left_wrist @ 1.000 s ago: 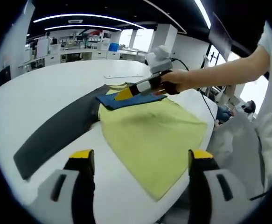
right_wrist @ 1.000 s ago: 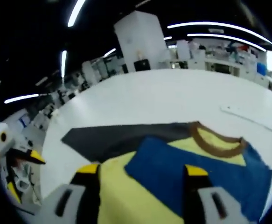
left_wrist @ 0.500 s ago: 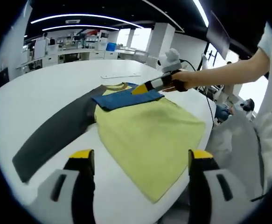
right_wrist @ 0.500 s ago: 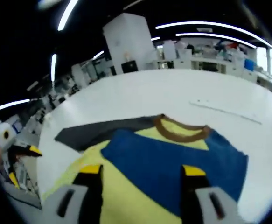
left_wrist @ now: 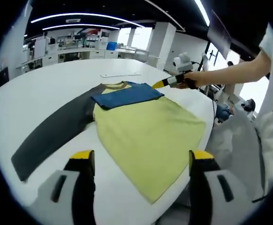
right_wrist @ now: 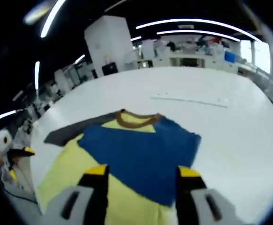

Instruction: Fold the garment on the visible template until the final outline fits inside the template.

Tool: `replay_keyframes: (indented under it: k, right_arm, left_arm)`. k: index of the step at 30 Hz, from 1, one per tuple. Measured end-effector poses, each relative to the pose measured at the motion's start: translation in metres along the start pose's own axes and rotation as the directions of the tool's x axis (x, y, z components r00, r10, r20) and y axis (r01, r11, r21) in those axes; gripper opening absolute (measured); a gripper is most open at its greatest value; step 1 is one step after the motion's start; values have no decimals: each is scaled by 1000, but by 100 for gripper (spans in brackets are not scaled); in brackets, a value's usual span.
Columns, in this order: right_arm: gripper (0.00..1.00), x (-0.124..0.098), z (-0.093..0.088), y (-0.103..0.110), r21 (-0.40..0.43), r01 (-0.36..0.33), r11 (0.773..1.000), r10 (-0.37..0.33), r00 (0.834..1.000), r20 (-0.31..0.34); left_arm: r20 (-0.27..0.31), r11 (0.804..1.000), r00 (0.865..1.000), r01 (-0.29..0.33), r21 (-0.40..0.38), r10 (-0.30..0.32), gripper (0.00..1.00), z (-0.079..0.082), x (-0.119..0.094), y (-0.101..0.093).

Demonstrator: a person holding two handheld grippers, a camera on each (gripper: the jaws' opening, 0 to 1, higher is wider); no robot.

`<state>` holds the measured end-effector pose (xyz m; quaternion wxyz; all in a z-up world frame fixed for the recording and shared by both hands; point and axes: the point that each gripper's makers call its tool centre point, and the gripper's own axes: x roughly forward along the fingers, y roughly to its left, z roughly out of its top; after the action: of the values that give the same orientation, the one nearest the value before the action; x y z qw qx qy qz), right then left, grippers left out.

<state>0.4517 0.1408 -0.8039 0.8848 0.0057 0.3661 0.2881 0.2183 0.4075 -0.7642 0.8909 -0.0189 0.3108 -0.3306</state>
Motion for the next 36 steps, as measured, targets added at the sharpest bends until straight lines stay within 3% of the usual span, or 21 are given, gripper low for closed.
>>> replay_keyframes:
  k: [7, 11, 18, 28, 36]
  right_arm:
    - [47, -18, -13, -21, 57, 43, 997, -43, 999, -3]
    - [33, -23, -19, -34, 126, 54, 991, -54, 999, -2]
    - [19, -20, -33, -41, 229, 44, 972, -42, 999, -14]
    - [13, -13, -45, -27, 268, 23, 963, -14, 999, -37]
    - [0, -10, -43, -24, 297, 17, 955, -8, 999, -34]
  left_arm:
    - [-7, 1000, 1000, 3, 3, -3, 79, 0, 2, -3]
    - [-8, 1000, 1000, 6, 2, -6, 79, 0, 3, -5]
    - [-15, 1000, 1000, 4, -2, -4, 79, -1, 4, -8]
    - [-24, 1000, 1000, -5, -11, 5, 79, -5, 2, -5]
    - [-31, 1000, 999, -9, -13, 8, 79, -9, 2, -2]
